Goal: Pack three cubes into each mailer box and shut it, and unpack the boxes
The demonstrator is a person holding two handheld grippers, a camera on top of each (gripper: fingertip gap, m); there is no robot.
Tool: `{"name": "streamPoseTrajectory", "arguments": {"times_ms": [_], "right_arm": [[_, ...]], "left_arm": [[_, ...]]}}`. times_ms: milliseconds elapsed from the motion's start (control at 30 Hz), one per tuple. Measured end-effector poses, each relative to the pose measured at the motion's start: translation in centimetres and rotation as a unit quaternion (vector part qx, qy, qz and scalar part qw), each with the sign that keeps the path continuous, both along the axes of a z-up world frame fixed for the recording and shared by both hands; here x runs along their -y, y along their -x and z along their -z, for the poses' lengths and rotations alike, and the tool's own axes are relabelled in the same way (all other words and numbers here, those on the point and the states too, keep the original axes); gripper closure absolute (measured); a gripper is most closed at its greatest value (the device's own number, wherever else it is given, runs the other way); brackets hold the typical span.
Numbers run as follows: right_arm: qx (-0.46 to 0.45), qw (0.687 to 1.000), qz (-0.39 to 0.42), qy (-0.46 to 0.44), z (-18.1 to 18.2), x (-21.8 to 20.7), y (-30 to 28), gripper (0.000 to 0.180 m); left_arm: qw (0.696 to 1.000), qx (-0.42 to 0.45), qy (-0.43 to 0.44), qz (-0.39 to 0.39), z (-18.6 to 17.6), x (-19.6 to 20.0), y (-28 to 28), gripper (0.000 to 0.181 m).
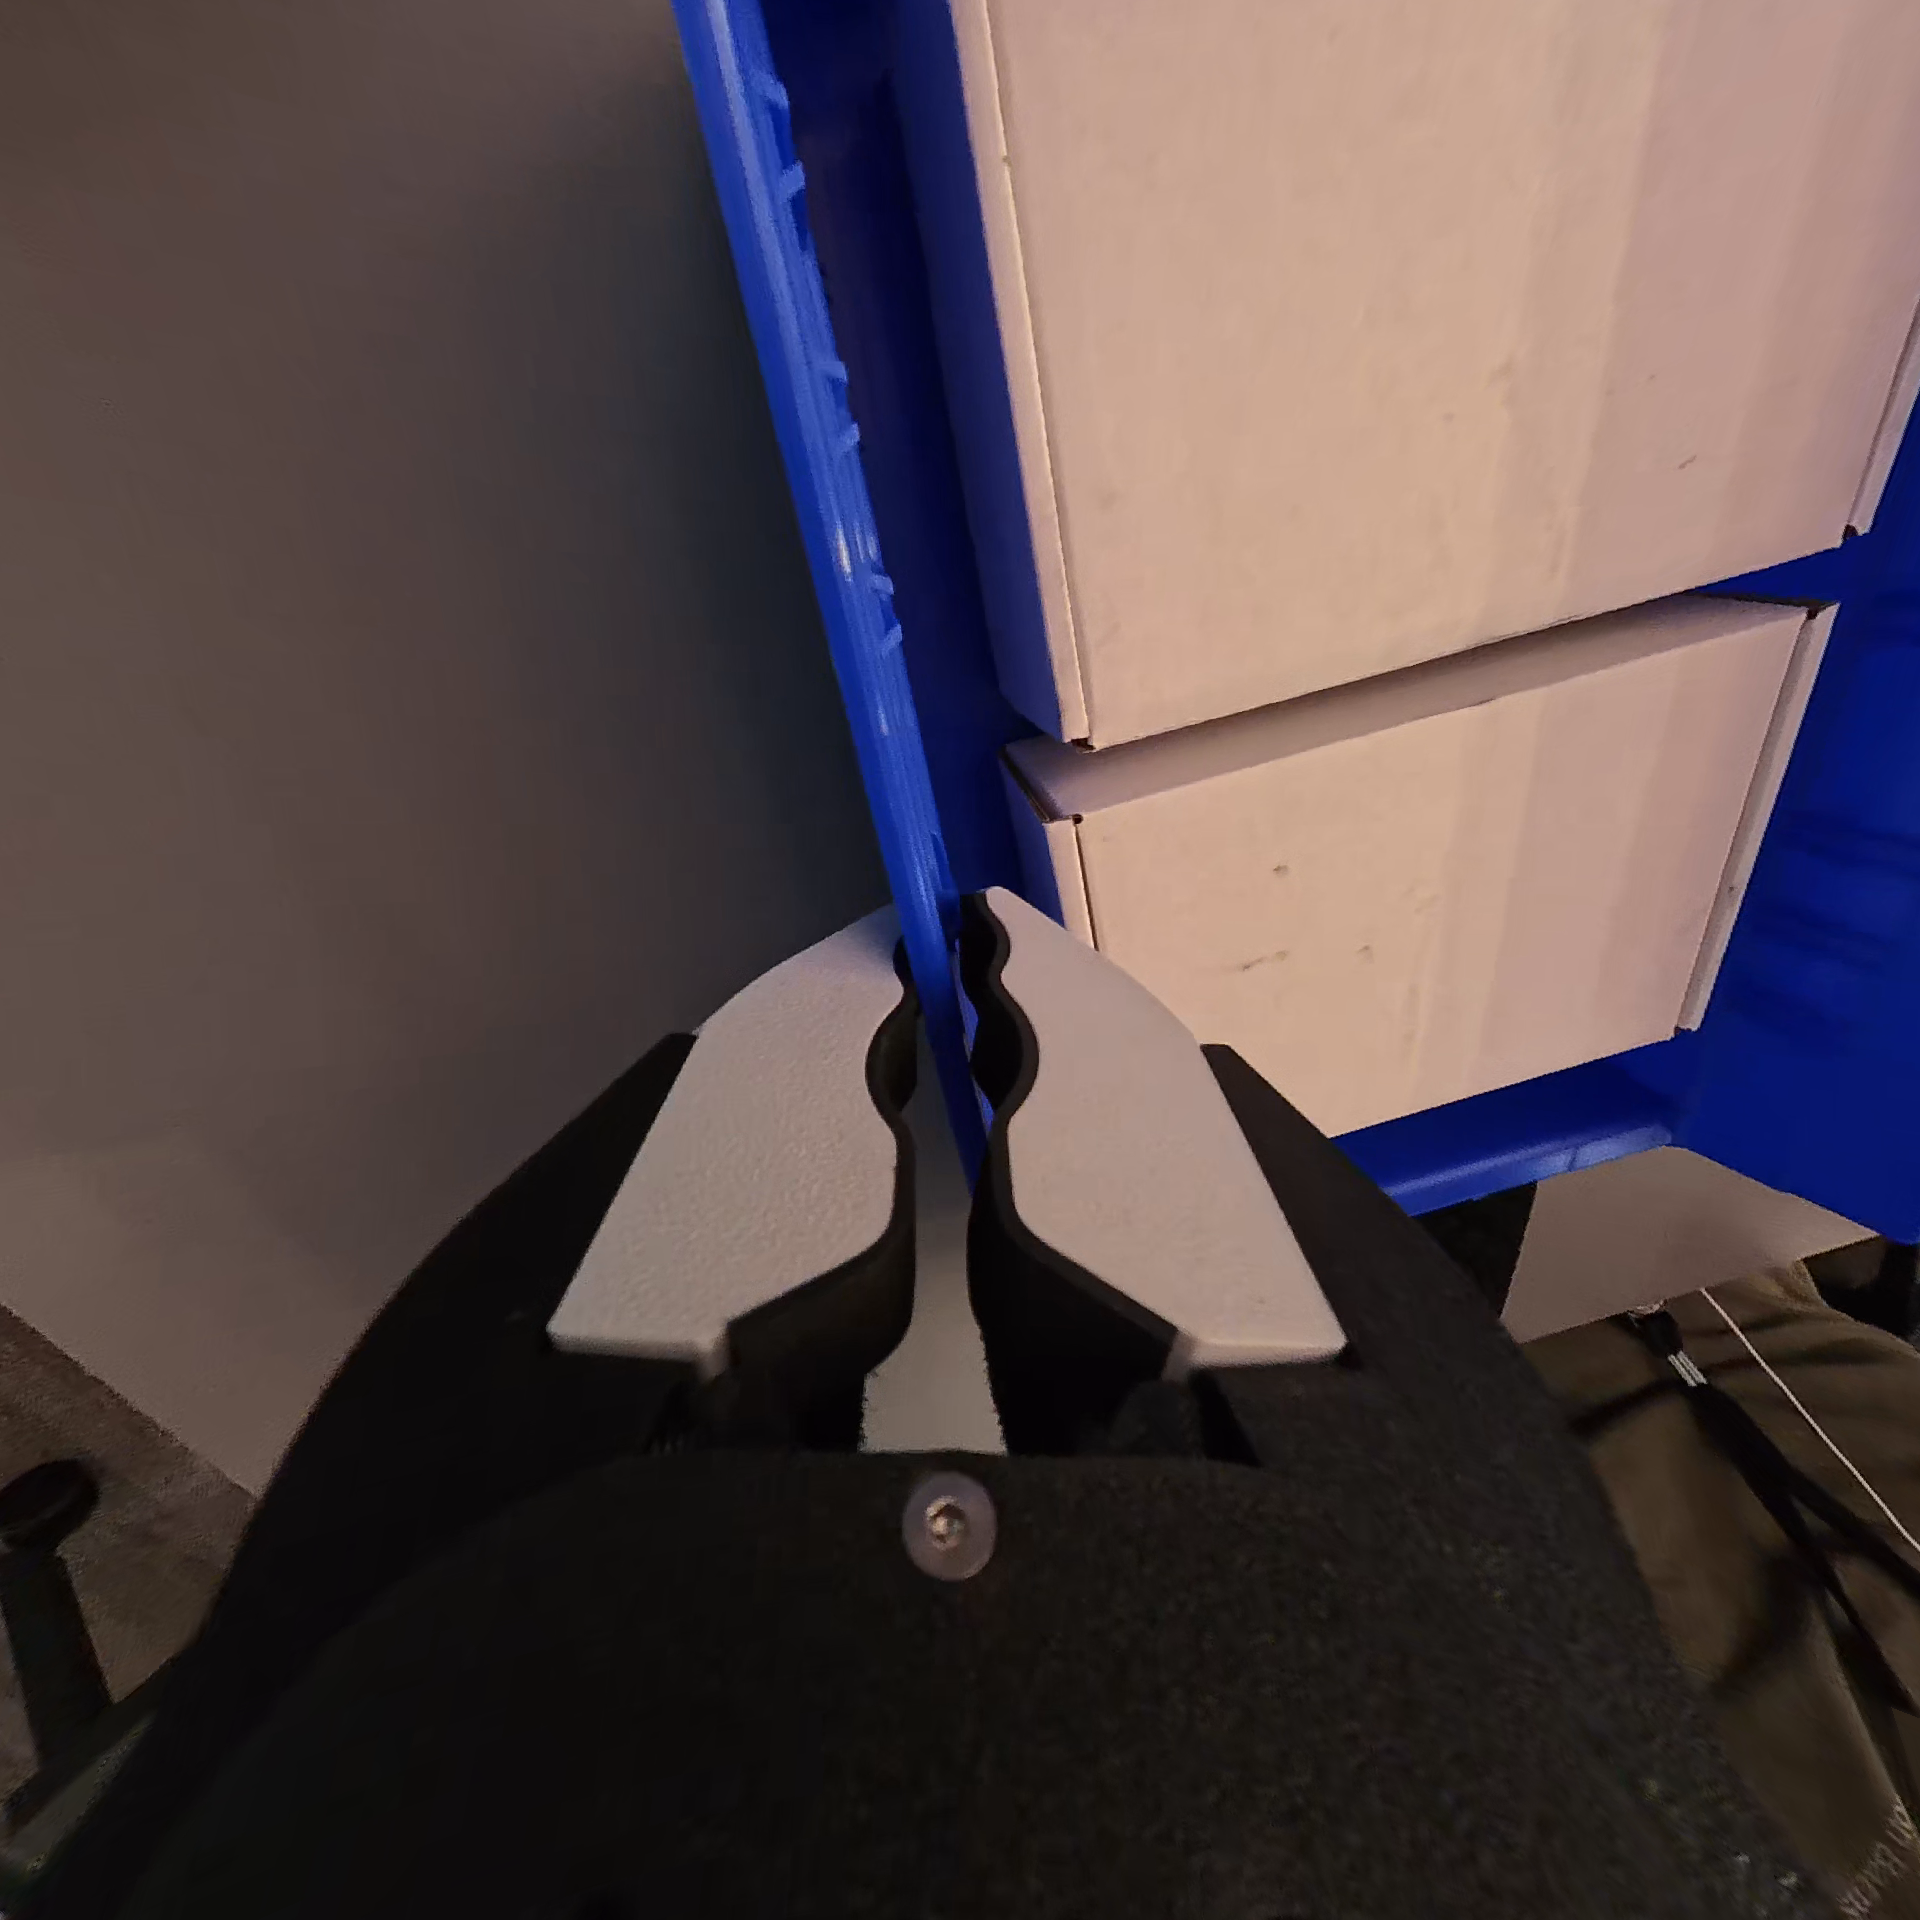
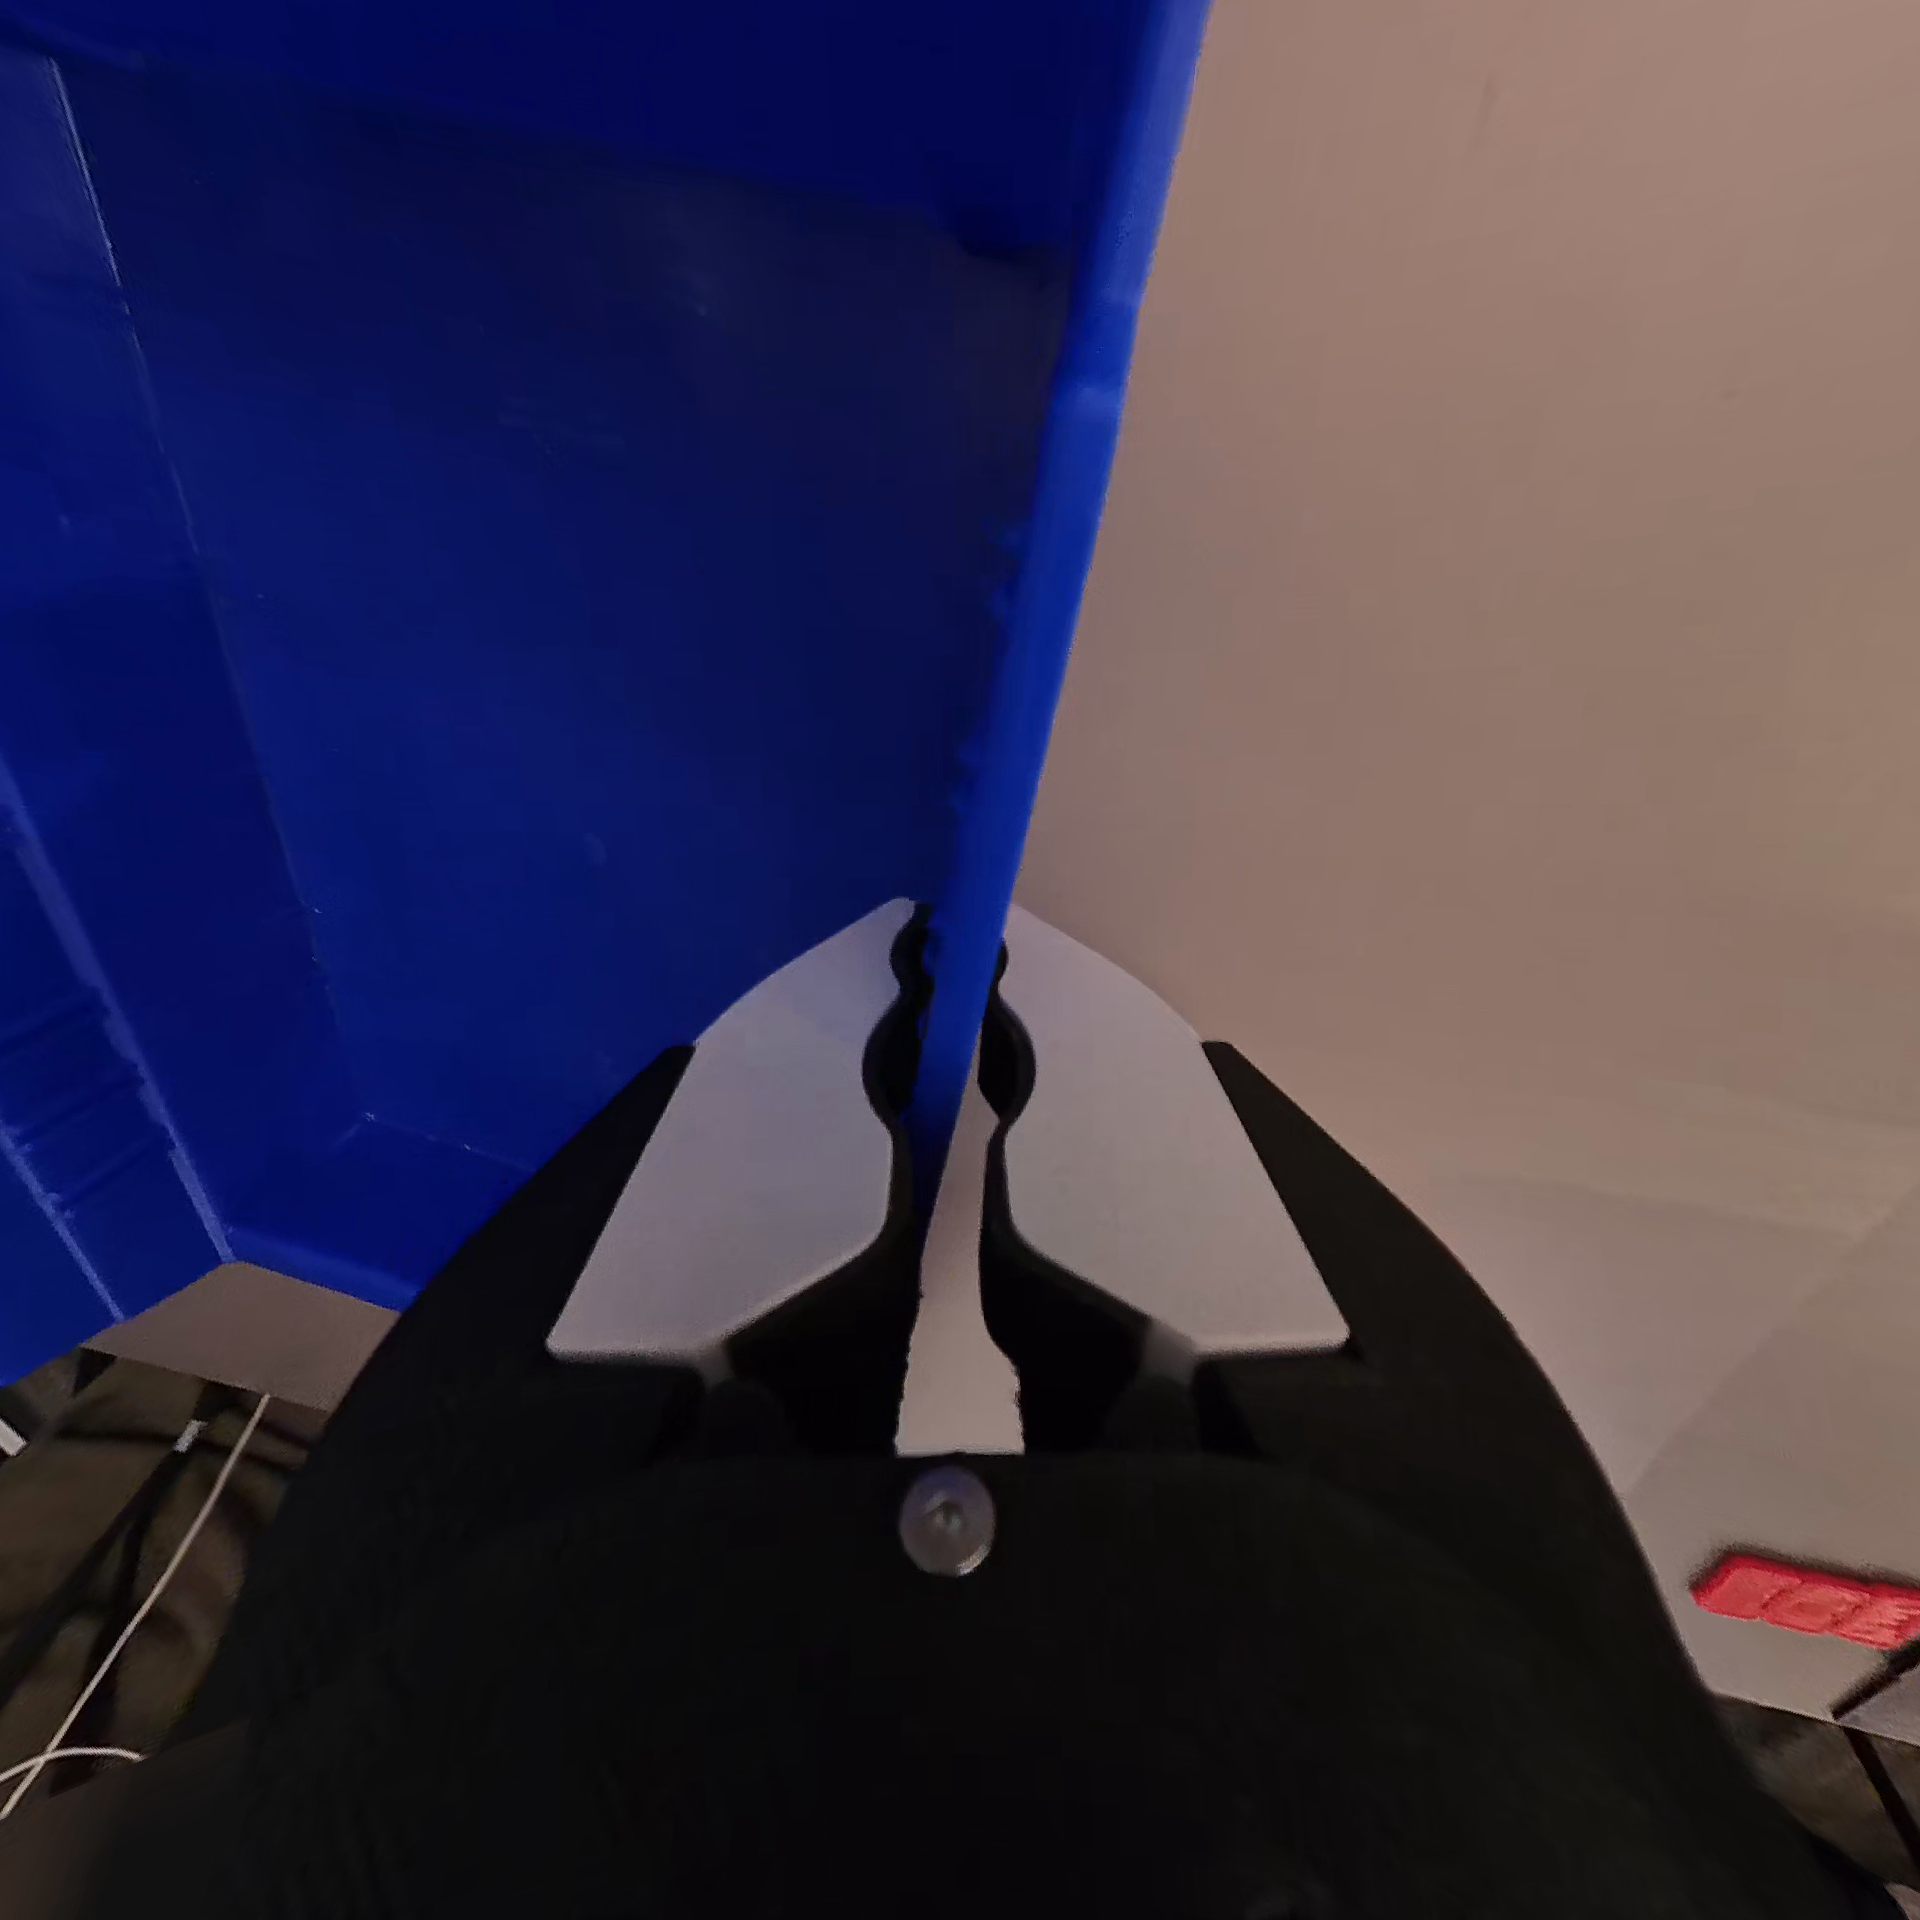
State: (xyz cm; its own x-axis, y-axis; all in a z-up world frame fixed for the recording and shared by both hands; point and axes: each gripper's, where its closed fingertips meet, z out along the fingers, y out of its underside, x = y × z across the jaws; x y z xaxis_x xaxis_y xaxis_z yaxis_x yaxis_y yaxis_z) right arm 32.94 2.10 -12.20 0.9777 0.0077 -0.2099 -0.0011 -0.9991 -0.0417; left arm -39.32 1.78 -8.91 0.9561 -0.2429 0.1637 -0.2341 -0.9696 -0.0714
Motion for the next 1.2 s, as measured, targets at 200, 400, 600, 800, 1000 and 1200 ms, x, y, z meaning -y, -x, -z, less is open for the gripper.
{"name": "streamPoseTrajectory", "arguments": {"times_ms": [200,400,600,800,1000,1200], "right_arm": [[0.005,1.000,-0.007,0.004,0.0,0.8,-0.2,0.171],[0.012,1.000,-0.016,0.006,0.1,1.3,-0.9,0.170],[0.023,0.999,-0.027,0.006,0.1,1.1,-1.3,0.170],[0.052,0.996,-0.069,0.000,0.1,1.0,-1.8,0.169],[0.064,0.994,-0.083,-0.008,0.2,0.5,-1.8,0.169],[0.055,0.993,-0.083,-0.065,-0.1,0.3,-1.7,0.167]], "left_arm": [[0.999,0.006,-0.011,-0.041,0.0,-0.4,1.1,0.176],[0.996,0.013,-0.029,-0.082,0.0,-0.7,1.7,0.176],[0.992,0.044,-0.035,-0.114,0.0,-0.6,1.8,0.175],[0.990,0.056,-0.034,-0.128,0.0,0.0,2.3,0.175],[0.990,0.048,-0.051,-0.125,0.0,0.6,2.8,0.175],[0.983,-0.022,-0.168,-0.069,-2.3,-1.0,3.5,0.162]]}}
